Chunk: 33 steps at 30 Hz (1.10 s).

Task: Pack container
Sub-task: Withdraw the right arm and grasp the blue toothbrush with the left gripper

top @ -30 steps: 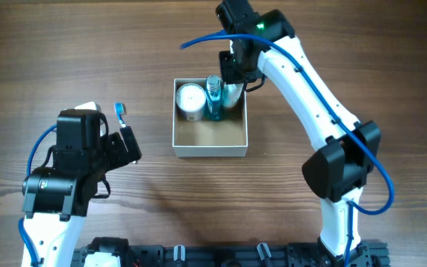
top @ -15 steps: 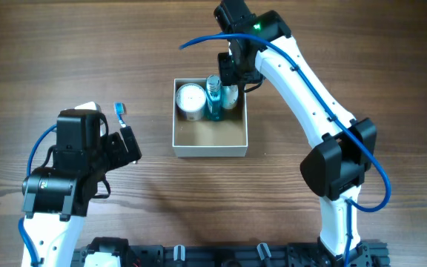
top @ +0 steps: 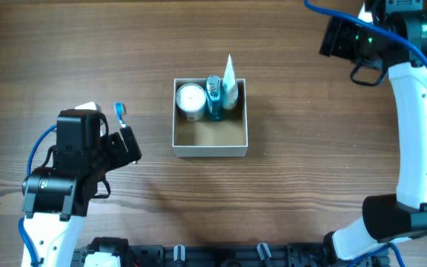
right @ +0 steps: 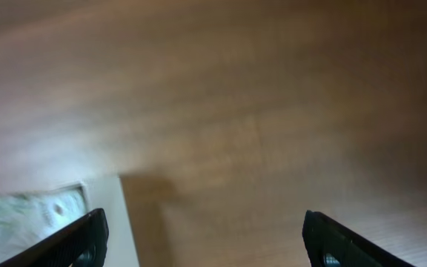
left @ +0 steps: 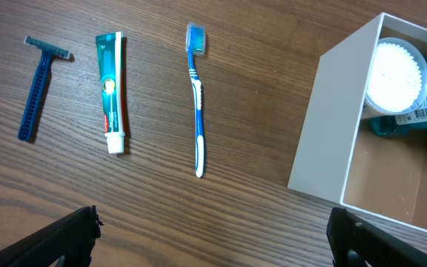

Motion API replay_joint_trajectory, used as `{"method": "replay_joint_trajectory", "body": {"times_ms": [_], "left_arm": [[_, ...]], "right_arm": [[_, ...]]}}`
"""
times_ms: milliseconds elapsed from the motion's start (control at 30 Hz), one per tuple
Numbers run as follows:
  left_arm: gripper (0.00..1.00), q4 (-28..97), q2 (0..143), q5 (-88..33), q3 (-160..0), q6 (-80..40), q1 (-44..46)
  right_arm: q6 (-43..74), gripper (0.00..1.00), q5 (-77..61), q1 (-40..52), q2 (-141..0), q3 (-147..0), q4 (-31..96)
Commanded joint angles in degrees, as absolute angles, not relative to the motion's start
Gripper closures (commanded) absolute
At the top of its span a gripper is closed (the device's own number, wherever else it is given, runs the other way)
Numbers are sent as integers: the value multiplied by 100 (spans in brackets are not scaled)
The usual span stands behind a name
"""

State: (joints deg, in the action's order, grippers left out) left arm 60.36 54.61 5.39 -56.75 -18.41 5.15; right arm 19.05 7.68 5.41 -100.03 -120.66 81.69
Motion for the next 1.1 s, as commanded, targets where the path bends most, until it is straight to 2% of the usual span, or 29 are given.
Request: {"method": "replay_joint_trajectory", "body": {"times_ms": [0, 133, 233, 300, 367, 500, 567, 700, 833, 1067], "left_arm": [[0, 6027, 5476, 626, -5776, -1938, 537], [0, 6163, 5544, 491, -5983, -2123, 537], [0, 6222, 5944, 429, -6427, -2482, 537], [0, 6173, 6348, 429, -6584, -2624, 537], [0, 6051, 6914, 414, -6707, -2626, 537], [0, 5579, 8449, 408, -6753, -2617, 285], [0, 5282, 9275, 40, -6753, -2300, 14], [0, 5002, 10401, -38, -6753, -2093, -189], [0, 4744, 10871, -40, -6753, -1990, -187], [0, 4497, 11043, -40, -6751, -1992, -183]], "right_arm": [[1806, 15, 548, 593, -9778, -11808, 8493], [1597, 14, 473, 591, -8584, -10245, 8243], [1522, 12, 185, 591, -6842, -7771, 6960], [1518, 1, 211, 591, -6224, -6742, 6272], [1520, 0, 202, 591, -5916, -6058, 5819], [1516, 0, 204, 591, -6195, -5887, 5756], [1518, 0, 180, 532, -6326, -5887, 5756], [1518, 0, 93, 16, -6420, -5887, 5769], [1498, 0, -119, -598, -6445, -5885, 5771], [1500, 0, -143, -646, -6810, -5881, 5815]]}}
